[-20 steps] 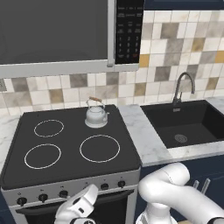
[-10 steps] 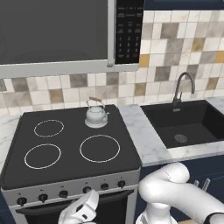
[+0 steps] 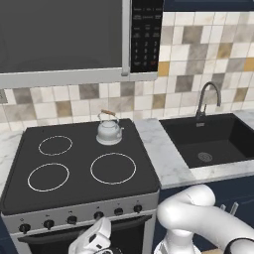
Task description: The kettle is done boiling. Turn off the stove, then wait for 300 timesteps before moving the kettle to the dining table.
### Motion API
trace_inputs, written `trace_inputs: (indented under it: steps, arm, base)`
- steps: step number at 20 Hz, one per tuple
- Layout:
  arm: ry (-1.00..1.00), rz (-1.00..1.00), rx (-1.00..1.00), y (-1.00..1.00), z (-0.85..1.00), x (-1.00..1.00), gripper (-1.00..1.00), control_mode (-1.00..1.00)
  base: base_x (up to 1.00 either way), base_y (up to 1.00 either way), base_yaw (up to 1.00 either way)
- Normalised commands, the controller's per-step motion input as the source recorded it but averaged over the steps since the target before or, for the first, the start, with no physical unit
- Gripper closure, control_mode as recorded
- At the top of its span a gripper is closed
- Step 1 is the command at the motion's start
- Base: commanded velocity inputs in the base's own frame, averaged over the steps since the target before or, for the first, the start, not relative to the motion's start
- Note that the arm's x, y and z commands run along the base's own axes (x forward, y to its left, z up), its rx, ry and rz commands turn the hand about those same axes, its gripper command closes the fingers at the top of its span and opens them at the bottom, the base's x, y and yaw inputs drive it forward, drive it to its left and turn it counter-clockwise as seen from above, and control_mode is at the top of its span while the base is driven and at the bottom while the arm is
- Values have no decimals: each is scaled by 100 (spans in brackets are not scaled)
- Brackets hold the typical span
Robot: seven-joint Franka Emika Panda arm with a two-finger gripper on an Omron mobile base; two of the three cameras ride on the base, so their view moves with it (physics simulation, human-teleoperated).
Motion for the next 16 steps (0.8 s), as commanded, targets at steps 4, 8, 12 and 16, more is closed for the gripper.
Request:
trace_inputs:
  steps: [4, 8, 12, 16]
  arm:
    - [-5, 10, 0, 29, -30, 16, -100, -100]
    - [-7, 6, 0, 34, -27, 14, -100, -100]
    - [-9, 4, 0, 21, -20, 3, -100, -100]
    - [0, 4, 0, 5, -14, 1, -100, -100]
  base:
    - [0, 0, 0]
    - [0, 0, 0]
    - [0, 0, 0]
    - [0, 0, 0]
